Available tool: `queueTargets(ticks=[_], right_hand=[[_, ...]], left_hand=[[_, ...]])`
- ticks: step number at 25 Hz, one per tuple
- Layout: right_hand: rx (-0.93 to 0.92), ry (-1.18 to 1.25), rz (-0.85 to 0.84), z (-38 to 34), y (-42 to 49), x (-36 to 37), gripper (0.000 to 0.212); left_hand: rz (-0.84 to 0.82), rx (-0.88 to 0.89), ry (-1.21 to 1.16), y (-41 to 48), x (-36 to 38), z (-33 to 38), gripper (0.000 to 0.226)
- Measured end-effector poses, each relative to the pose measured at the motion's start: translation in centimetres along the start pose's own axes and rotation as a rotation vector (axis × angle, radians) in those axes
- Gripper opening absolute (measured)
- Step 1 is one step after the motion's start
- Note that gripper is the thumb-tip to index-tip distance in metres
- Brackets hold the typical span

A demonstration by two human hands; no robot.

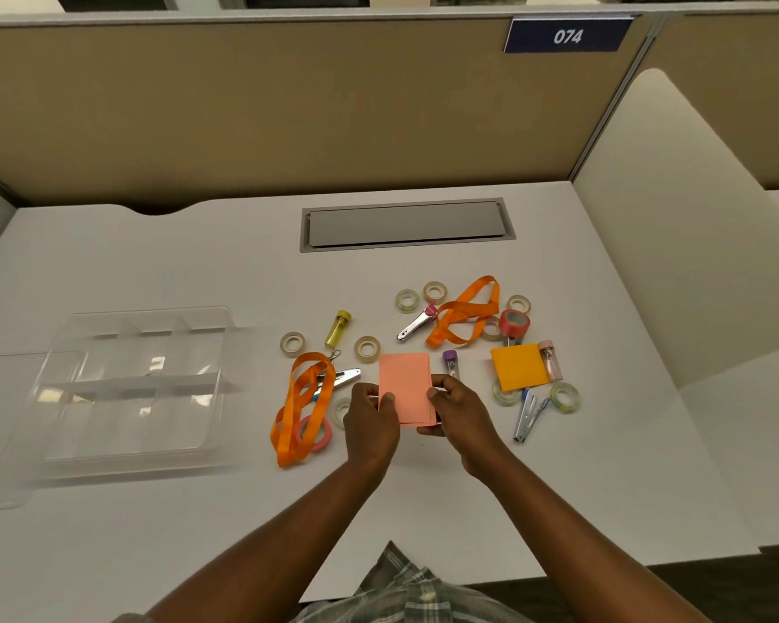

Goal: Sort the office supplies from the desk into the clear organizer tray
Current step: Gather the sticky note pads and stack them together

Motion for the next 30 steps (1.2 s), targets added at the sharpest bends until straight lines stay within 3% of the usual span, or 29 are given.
queueTargets(ticks=[6,10,15,18,21,26,30], right_hand=[[-0.037,-0.067,0.053,0.6,0.1,-1.3,0.031],[-0.032,-0.094,0.068,1.4,0.9,-2.4,0.033],[-0.405,-0.682,0.394,1.9,3.7,-6.6,0.033],[-0.336,-1.07,0.307,3.2,6.0,-7.8,0.049],[-0.286,-1.248,0.206,4.3,7.3,-7.8,0.057],[-0.298,-1.23,0.253,3.8,7.4,-8.2,0.066],[-0.574,-0.92,0.498,0.1,5.4,-9.2,0.043]], left_hand=[[-0.116,0.003,0.049,-1.2,1.8,0.2,0.038],[-0.153,-0.033,-0.022,-1.4,2.4,0.3,0.024],[-0.171,-0.042,-0.021,-1.2,2.3,0.2,0.011],[-0.182,-0.058,-0.028,-1.2,2.1,-0.4,0.01],[-0.185,-0.064,-0.045,-1.2,1.9,-0.8,0.011],[-0.182,-0.061,-0.059,-1.2,1.3,-1.1,0.012],[-0.179,-0.057,-0.085,-1.2,1.1,-1.1,0.011]])
Point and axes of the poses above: each hand's wrist, its own y-axis towards the middle knuckle, its own x-axis out of the palm, z = x × y, the point moved 3 cm from there along y, towards the middle knuckle, and after that the axes turned 8 degrees about z, right-handed, at the moved point
